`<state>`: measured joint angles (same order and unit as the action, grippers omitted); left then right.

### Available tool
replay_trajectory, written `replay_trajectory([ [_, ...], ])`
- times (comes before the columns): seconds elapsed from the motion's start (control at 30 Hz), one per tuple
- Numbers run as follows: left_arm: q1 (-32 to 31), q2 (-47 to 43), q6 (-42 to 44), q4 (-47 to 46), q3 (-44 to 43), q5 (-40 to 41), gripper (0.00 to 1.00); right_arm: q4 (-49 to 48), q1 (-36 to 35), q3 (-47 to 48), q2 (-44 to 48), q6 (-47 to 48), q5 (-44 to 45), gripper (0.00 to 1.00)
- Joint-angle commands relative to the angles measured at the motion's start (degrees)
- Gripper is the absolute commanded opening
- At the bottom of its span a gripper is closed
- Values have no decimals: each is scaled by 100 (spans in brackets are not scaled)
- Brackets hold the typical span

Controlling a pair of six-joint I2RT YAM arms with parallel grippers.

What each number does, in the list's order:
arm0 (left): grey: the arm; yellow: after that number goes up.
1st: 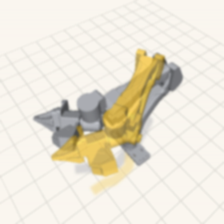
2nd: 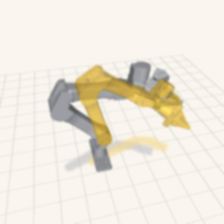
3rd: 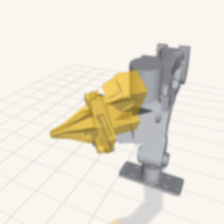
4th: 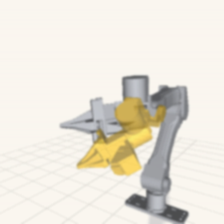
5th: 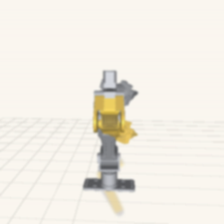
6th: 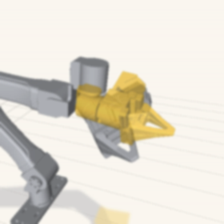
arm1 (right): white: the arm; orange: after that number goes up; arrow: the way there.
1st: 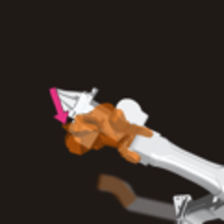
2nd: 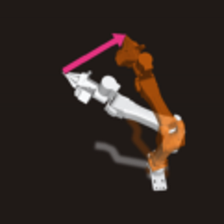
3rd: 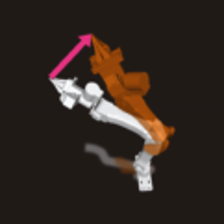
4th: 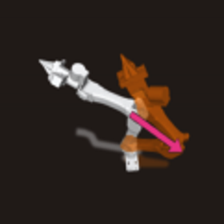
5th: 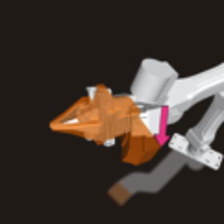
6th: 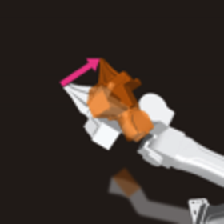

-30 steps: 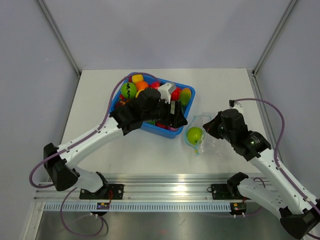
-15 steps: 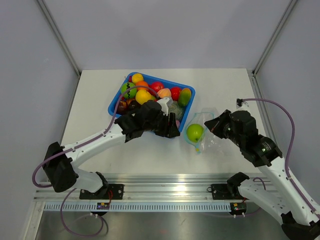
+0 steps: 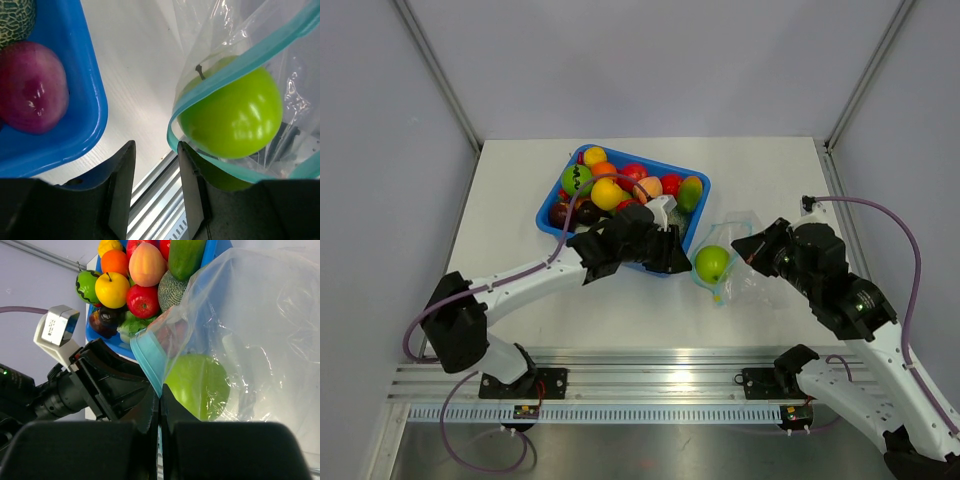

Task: Place the food in the zip-top bag and seal the zipper
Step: Adjust the zipper food storage bag at the center of the board.

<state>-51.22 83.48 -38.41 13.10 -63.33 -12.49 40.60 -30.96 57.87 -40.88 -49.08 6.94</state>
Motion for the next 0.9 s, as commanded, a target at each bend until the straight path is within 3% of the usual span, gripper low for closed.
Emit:
replay_trajectory([
  [0.0, -37, 186, -157, -633, 5, -262, 41, -78, 37, 208, 54, -67, -88, 0],
  [0.4, -72, 414, -289, -976, -57, -342, 34, -272, 37, 146, -34, -110, -254, 0],
  [0.87, -160, 740, -386, -792, -584, -140, 0, -167, 37, -100, -104, -84, -70, 0],
])
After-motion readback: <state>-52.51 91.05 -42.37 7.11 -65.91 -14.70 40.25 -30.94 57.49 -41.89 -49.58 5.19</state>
